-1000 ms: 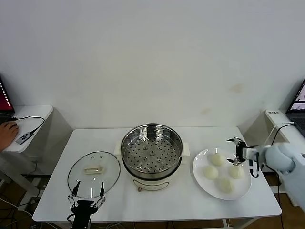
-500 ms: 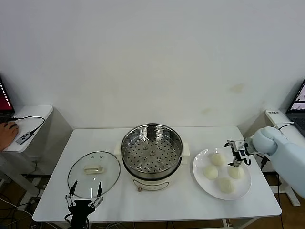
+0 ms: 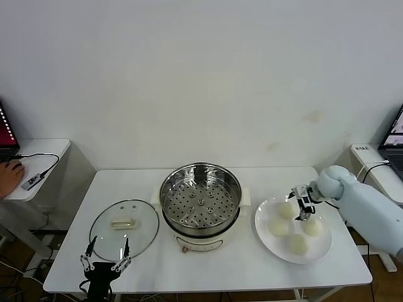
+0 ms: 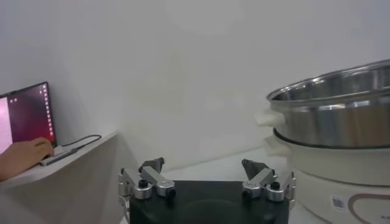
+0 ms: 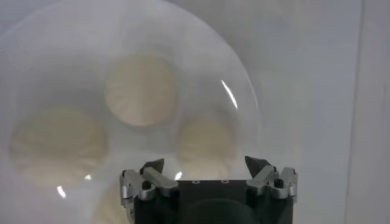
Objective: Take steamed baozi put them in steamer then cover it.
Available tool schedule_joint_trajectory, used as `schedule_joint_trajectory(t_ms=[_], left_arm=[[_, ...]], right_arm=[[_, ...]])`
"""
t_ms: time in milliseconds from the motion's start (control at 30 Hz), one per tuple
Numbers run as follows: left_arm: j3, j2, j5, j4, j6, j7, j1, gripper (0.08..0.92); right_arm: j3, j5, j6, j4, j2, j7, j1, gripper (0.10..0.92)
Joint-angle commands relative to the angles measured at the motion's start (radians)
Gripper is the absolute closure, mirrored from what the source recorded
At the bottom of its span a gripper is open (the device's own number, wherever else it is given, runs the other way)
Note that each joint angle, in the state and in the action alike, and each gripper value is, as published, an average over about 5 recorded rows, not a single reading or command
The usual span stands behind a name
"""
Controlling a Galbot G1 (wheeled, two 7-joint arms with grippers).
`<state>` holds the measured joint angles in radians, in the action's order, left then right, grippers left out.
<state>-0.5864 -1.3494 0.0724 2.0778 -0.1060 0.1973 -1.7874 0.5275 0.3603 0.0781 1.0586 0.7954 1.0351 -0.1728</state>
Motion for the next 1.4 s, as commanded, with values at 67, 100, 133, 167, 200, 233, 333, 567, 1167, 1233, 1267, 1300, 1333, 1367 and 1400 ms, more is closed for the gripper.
schedule_joint_trajectory(t_ms=[67,100,133,167,200,233,333,567,1167,1233,1267,1300,1333,1367,1400], left_arm=[[-0.007,0.002,0.001,-0.001,0.001,0.000,0.000,0.177],[-0.007,0.002,0.002,-0.001,0.002,-0.001,0.001,0.177],[-0.008,0.002,0.003,0.000,0.003,-0.001,0.001,0.177],[-0.008,0.002,0.003,0.000,0.003,-0.002,0.001,0.177],[-0.008,0.003,0.004,0.000,0.004,-0.002,0.000,0.177],[-0.008,0.003,0.004,0.000,0.005,-0.002,0.000,0.177],[-0.008,0.002,0.004,-0.002,0.005,0.000,0.001,0.177],[-0.006,0.001,0.005,0.002,0.005,0.004,0.002,0.177],[0.014,0.021,-0.022,0.003,0.025,0.001,0.020,0.177],[0.019,0.025,-0.034,0.005,0.031,0.000,0.023,0.177],[0.020,0.026,-0.037,0.007,0.032,0.000,0.024,0.177],[0.022,0.028,-0.038,0.008,0.033,-0.001,0.026,0.177],[0.023,0.029,-0.038,0.008,0.033,-0.001,0.027,0.177],[0.024,0.031,-0.039,0.009,0.033,-0.002,0.028,0.177],[0.024,0.033,-0.040,0.010,0.033,-0.002,0.029,0.177]], right_arm=[[0.026,0.018,0.004,-0.086,0.060,0.007,0.022,0.228],[0.026,0.019,0.005,-0.086,0.060,0.008,0.021,0.235],[0.026,0.019,0.007,-0.086,0.059,0.009,0.020,0.246],[0.026,0.019,0.008,-0.086,0.059,0.009,0.020,0.256],[0.026,0.019,0.009,-0.087,0.059,0.009,0.019,0.269],[0.026,0.019,0.010,-0.088,0.058,0.009,0.018,0.288],[0.028,0.017,0.012,-0.088,0.057,0.009,0.017,0.342],[0.040,-0.015,0.020,-0.057,0.035,0.016,0.033,0.454],[0.328,-0.409,0.099,0.231,-0.160,0.056,0.512,0.473],[0.387,-0.453,0.101,0.243,-0.140,0.055,0.594,0.471],[0.419,-0.478,0.102,0.247,-0.122,0.052,0.639,0.469],[0.447,-0.502,0.104,0.250,-0.103,0.049,0.680,0.468],[0.473,-0.524,0.105,0.252,-0.082,0.044,0.714,0.467],[0.500,-0.545,0.104,0.253,-0.055,0.038,0.747,0.466],[0.519,-0.561,0.103,0.254,-0.031,0.033,0.772,0.466]])
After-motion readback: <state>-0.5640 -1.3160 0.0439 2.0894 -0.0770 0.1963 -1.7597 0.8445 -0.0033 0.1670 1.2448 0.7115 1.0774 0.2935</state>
